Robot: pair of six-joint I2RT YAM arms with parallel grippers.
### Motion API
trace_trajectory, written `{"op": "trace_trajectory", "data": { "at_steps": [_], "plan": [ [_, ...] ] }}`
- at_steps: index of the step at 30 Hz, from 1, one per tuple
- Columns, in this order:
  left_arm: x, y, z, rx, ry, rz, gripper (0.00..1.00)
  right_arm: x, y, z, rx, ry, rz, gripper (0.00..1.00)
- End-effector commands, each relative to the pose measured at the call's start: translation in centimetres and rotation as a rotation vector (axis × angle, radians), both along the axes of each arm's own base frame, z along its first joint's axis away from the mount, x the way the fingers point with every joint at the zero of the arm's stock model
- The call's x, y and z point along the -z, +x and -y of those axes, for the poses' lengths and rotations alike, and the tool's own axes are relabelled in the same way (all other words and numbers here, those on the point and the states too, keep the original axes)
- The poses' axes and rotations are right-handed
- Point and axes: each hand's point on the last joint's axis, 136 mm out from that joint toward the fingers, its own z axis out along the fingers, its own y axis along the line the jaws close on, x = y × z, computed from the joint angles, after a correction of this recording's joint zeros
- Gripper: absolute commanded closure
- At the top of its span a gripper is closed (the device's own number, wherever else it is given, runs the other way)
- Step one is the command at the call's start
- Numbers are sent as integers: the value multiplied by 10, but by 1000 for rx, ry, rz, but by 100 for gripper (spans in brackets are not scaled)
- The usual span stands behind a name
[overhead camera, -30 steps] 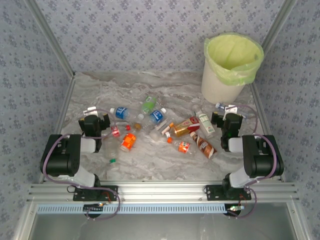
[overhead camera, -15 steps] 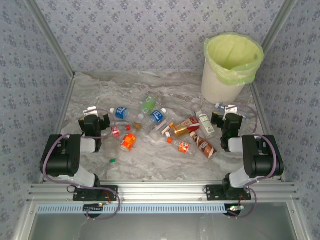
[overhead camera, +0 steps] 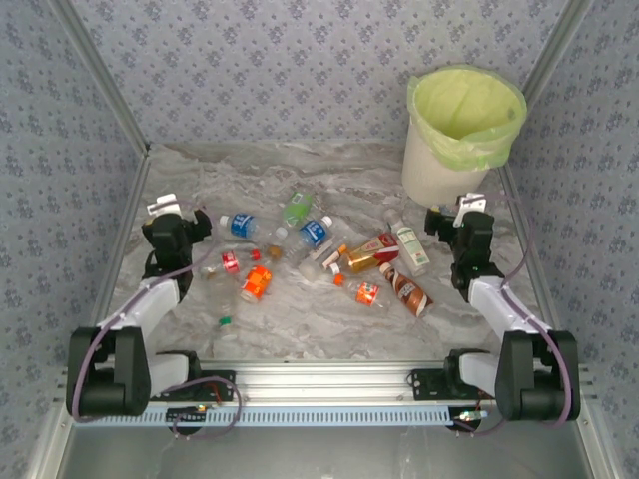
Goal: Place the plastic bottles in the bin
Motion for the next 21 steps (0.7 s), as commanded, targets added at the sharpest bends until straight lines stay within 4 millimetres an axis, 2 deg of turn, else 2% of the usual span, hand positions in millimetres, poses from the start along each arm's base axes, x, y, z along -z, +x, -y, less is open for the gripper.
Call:
{"op": "trace_trajectory", "data": {
  "at_steps": [1, 3, 8, 12, 16, 19, 21],
  "plan": [
    [-6, -16, 0, -76, -162, -27, 1, 16, -16, -19, -43, 133, -167, 0],
    [-7, -27, 1, -104, -243, -40, 0, 21, -22, -30, -73, 182, -222, 0],
    [0, -57, 11, -129, -440, -55, 0, 48, -49, -57, -147, 228, -428, 0],
    [11, -74, 35, -64, -613, -95, 1, 68, -64, -64, -155, 176, -567, 0],
    [24, -92, 44, -73, -692, -163, 0, 81, -67, -63, -140, 136, -640, 2],
    [28, -95, 51, -53, -726, -189, 1, 91, -65, -65, -147, 132, -696, 6],
    [31, -96, 53, -48, -728, -208, 1, 96, -63, -65, -140, 121, -723, 12]
  ]
}}
